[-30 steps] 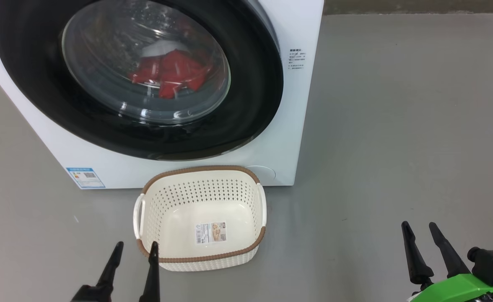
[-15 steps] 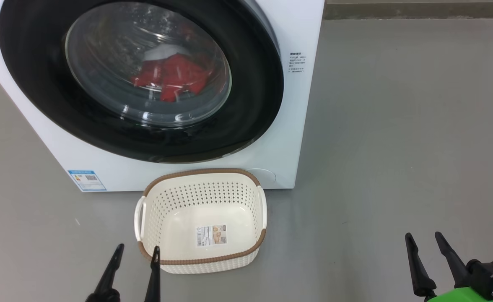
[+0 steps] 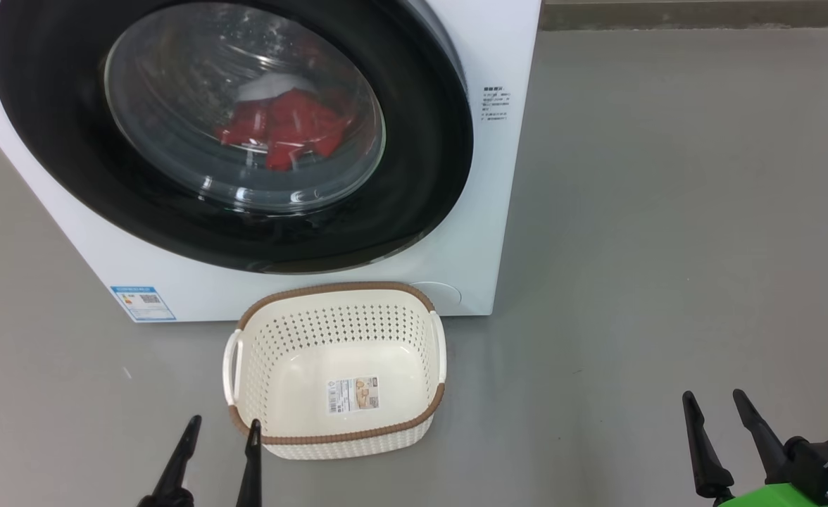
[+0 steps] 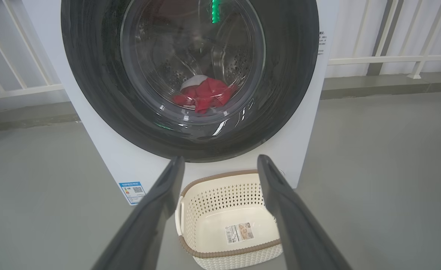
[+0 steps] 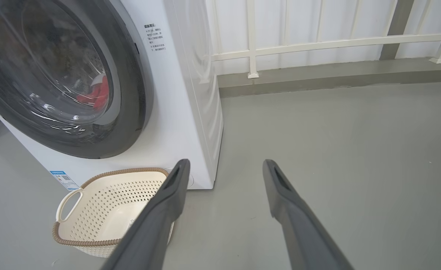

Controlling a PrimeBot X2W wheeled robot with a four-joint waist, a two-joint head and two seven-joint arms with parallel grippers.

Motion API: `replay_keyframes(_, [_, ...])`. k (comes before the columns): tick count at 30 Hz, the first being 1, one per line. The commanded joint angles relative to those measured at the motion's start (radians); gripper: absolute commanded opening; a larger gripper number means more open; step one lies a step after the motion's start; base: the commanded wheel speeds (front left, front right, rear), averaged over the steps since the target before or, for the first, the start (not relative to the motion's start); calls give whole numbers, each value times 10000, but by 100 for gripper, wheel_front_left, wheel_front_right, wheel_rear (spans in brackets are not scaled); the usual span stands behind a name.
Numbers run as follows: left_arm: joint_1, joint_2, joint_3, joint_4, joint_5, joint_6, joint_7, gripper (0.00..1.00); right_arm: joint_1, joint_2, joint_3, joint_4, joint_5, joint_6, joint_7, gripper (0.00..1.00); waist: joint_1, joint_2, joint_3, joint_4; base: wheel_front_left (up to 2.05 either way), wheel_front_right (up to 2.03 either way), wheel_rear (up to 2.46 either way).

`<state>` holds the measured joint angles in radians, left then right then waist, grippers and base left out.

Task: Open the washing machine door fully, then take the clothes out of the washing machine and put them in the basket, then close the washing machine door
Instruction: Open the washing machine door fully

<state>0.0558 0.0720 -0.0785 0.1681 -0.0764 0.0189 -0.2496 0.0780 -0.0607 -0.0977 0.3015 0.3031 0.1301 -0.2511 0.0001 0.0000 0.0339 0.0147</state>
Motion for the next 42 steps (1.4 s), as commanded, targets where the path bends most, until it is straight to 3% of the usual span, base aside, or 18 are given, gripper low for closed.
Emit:
replay_keyframes(1, [-155, 9, 387, -199, 104, -71, -122, 100, -111, -124, 143, -265, -124, 6, -107, 100, 0, 0, -5, 5, 0, 0, 0])
replay_keyframes(7, [-221, -57, 460, -209, 155, -184, -122, 100, -175, -57, -2, -483, 71, 6, -107, 100, 0, 0, 26, 54, 0, 0, 0])
replay_keyframes(8, [-241, -71, 468, -233, 155, -201, -122, 100, -187, -32, -21, -519, 207, 6, -107, 42, 0, 0, 33, 76, 0, 0, 0])
replay_keyframes(9, [-253, -84, 469, -253, 157, -216, -122, 100, -211, -10, -6, -534, 365, 6, -107, 0, 0, 0, 45, 99, 0, 0, 0])
replay_keyframes(15, [-333, -161, 391, -349, 104, -242, -122, 100, -937, 73, 287, -575, 1736, 6, -107, 0, 0, 0, 290, 247, 0, 0, 0])
replay_keyframes(23, [-770, -204, 102, -344, 91, -303, -122, 100, -3295, 35, 803, -456, 3453, 6, -107, 0, 0, 0, 906, 584, 0, 0, 0])
replay_keyframes(35, [-1598, -216, -768, -282, -193, -204, -122, 100, -6815, -1098, 1373, 593, 4906, 6, -107, 0, 0, 0, 1923, 1675, 0, 0, 0])
replay_keyframes(42, [-1884, -216, -1166, -262, -370, -107, -122, 100, -8402, -1778, 2154, 1198, 7086, 6, 284, 0, 0, 0, 2470, 2154, 0, 0, 0])
